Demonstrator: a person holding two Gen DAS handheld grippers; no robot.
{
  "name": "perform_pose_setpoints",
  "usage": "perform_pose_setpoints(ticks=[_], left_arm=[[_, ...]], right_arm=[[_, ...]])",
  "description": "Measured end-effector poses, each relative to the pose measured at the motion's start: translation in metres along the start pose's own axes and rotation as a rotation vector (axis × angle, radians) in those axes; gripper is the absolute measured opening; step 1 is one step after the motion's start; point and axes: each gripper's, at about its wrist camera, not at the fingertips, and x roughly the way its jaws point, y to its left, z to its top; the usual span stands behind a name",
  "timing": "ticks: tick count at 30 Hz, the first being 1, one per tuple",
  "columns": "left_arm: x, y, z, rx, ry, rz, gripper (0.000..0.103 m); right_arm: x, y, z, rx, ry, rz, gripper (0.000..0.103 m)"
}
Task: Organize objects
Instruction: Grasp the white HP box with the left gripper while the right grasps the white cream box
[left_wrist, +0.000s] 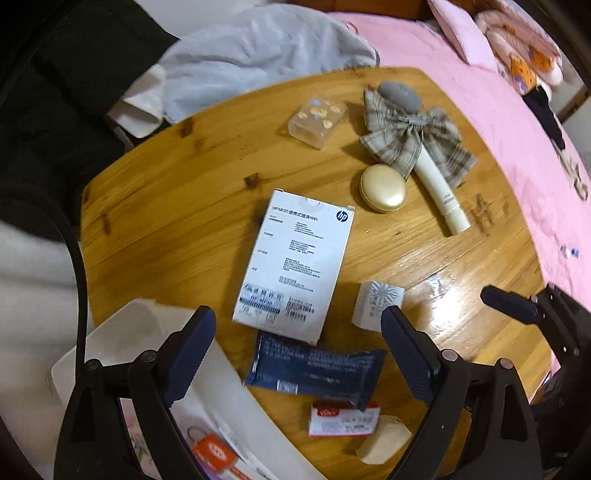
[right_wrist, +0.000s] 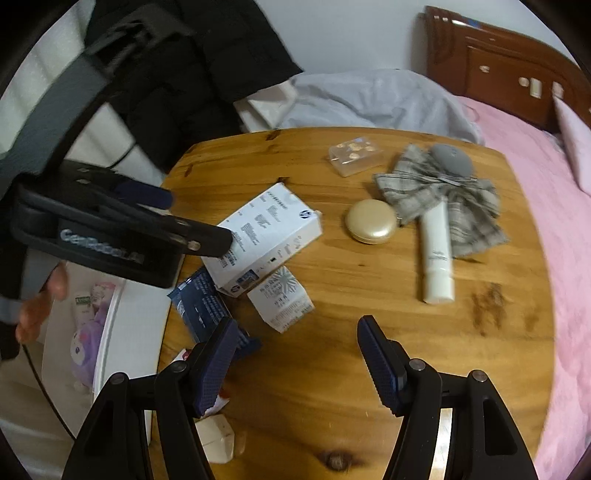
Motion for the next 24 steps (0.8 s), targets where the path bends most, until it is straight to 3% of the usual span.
perform_pose_setpoints(ticks=[8, 24], left_arm=[[0.04, 0.0, 0.02, 0.041, 0.075, 0.029, 0.095], [0.086, -0.009, 0.033, 0.098, 0.174, 0.021, 0.098]], right_arm=[[0.031, 0.004, 0.002, -0.104, 0.002, 0.059, 0.068], [0.057, 0.014, 0.0, -0.203, -0.006, 0.049, 0.066]])
